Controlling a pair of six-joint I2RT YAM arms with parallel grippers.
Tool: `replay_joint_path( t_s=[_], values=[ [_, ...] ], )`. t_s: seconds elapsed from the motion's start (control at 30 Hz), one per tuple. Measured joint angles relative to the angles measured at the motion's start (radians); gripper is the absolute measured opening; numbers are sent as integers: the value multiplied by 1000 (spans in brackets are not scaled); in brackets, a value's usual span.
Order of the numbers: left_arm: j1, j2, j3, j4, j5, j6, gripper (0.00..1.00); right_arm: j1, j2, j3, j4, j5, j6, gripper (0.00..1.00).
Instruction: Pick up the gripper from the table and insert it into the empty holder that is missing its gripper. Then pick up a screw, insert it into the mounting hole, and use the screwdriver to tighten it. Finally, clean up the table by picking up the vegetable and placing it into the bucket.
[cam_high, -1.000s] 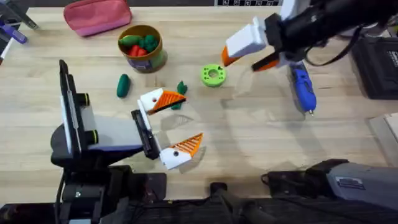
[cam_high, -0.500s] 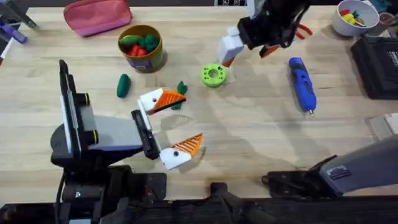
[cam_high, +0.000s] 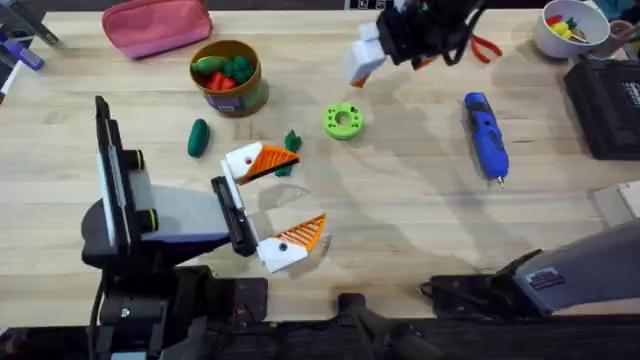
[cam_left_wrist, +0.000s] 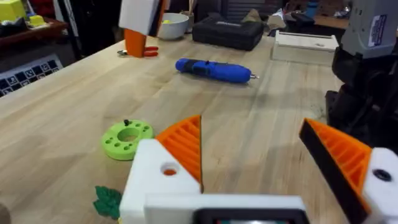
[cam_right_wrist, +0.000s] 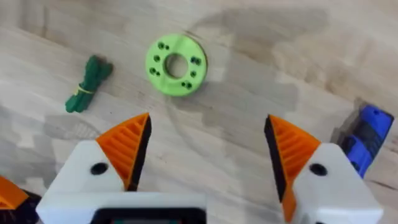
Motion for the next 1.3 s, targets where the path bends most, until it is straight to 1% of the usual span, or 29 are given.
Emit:
replay_joint_path(
  t_s=[0.17,0.3,0.5,0.63,0.8,0.93,1.1,1.2,1.3],
  values=[
    [0,0,0,0,0,0,985,47,31,7,42,3,-46,994],
    [0,0,0,0,0,0,985,66,102,9,59,3,-86,991],
    [0,0,0,0,0,0,985,63,208,9,81,6,-118,984],
    [0,0,0,0,0,0,985,48,240,11,95,6,-125,964],
    [0,0,0,0,0,0,985,13,269,25,94,18,-96,951],
    [0,0,0,0,0,0,985,7,284,26,99,21,-66,899],
    [0,0,0,0,0,0,985,13,286,27,104,20,-58,883],
    [0,0,0,0,0,0,985,22,286,27,105,20,-70,815],
    [0,0,0,0,0,0,985,30,286,27,107,20,-80,790]
  ],
)
